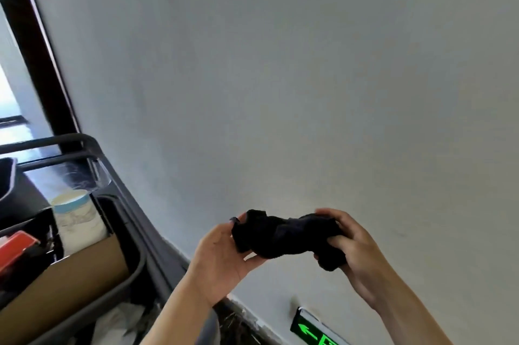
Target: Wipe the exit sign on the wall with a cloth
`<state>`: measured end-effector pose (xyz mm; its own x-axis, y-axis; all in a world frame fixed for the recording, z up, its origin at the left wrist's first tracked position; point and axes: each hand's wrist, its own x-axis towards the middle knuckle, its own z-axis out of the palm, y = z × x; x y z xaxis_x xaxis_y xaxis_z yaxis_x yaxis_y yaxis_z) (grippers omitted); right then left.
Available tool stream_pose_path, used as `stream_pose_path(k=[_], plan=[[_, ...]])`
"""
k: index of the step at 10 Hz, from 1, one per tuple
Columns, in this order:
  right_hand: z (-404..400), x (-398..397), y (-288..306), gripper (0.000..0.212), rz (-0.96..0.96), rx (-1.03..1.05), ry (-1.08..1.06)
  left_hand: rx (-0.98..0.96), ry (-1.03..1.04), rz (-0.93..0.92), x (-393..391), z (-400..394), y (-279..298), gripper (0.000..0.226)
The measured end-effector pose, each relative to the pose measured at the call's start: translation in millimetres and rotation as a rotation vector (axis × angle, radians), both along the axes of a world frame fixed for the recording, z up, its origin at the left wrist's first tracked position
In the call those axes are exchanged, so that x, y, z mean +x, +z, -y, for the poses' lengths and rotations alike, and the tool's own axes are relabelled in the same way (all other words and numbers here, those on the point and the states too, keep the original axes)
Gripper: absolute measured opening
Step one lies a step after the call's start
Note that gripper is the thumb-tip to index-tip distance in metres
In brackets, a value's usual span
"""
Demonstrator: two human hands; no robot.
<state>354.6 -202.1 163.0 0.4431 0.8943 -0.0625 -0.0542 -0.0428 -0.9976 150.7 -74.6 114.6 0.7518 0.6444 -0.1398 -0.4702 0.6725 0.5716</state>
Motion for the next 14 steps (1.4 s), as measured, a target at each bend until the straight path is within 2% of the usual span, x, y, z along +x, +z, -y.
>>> stream_pose_path(k=[2, 3, 4, 5, 7, 8, 10, 11, 13, 14], plan=[[-93, -59, -19, 0.044, -0.003, -0.050, 0.172, 0.024, 0.148, -0.142, -95, -44, -12, 0.058], [-128, -86, -32, 0.040, -0.011, -0.080, 0.237, 0.116, 0.230, -0.289, -128, -57, -22, 0.047], [-173, -115, -57, 0.034, -0.044, -0.151, 0.273, 0.092, 0.350, -0.402, -158, -69, -43, 0.038], [-200, -126, -80, 0.031, -0.097, -0.216, 0.256, 0.007, 0.415, -0.405, -171, -71, -61, 0.036], [-231, -137, -139, 0.025, -0.109, -0.386, 0.193, -0.180, 0.561, -0.544, -174, -66, -112, 0.032], [-234, -141, -163, 0.026, -0.053, -0.443, 0.148, -0.341, 0.662, -0.637, -167, -60, -135, 0.026], [-227, -147, -189, 0.018, 0.088, -0.460, 0.180, -0.382, 0.681, -0.796, -158, -61, -150, 0.018], [-222, -148, -193, 0.016, 0.091, -0.474, 0.190, -0.335, 0.659, -0.888, -157, -61, -149, 0.017], [-201, -139, -174, 0.034, 0.066, -0.482, 0.201, 0.022, 0.698, -1.126, -167, -54, -138, 0.017], [-185, -132, -156, 0.044, 0.183, -0.423, 0.163, 0.303, 0.769, -1.290, -165, -46, -113, 0.014]])
